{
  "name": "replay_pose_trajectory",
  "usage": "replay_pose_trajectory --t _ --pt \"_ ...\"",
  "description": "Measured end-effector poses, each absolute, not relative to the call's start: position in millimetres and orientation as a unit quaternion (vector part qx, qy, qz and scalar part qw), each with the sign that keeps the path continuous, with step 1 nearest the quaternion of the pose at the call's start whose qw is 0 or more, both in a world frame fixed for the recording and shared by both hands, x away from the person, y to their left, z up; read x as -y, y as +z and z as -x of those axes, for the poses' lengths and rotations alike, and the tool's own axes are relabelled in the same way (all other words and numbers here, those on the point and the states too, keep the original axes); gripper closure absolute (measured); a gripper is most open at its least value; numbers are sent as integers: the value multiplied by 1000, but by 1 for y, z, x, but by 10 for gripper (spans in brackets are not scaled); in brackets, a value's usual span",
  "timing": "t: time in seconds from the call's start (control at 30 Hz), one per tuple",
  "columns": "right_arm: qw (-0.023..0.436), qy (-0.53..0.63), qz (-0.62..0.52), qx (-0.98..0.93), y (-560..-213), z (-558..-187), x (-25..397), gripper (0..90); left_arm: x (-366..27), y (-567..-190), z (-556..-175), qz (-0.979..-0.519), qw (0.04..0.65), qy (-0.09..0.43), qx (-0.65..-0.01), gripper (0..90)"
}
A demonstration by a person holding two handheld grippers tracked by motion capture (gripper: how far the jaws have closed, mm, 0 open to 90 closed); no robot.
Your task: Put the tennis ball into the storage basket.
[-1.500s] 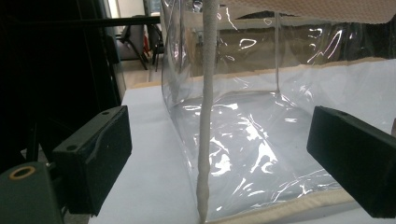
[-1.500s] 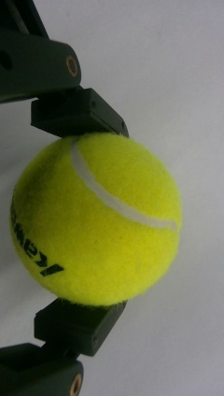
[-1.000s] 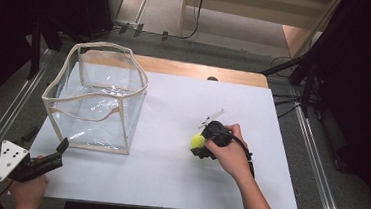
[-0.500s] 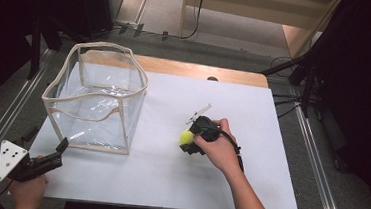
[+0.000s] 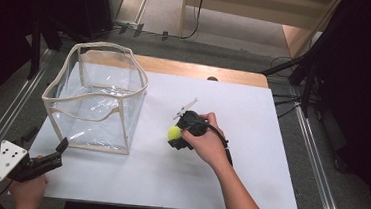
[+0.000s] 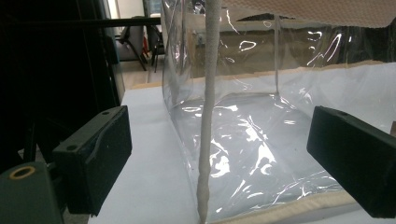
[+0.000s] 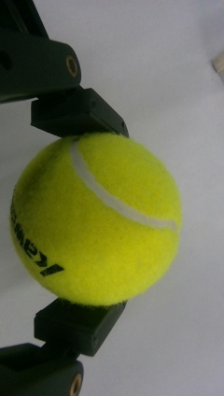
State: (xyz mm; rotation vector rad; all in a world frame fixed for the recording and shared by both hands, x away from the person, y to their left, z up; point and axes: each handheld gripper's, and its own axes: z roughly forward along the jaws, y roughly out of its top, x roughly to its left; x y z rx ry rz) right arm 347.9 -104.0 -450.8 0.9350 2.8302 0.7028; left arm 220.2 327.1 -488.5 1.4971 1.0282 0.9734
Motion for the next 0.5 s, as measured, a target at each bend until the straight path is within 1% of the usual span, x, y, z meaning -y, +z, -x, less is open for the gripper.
replay_pose_trajectory --t 0.5 --pt "33 230 -292 -928 -450 -351 79 243 -327 -488 -221 -623 515 405 -427 69"
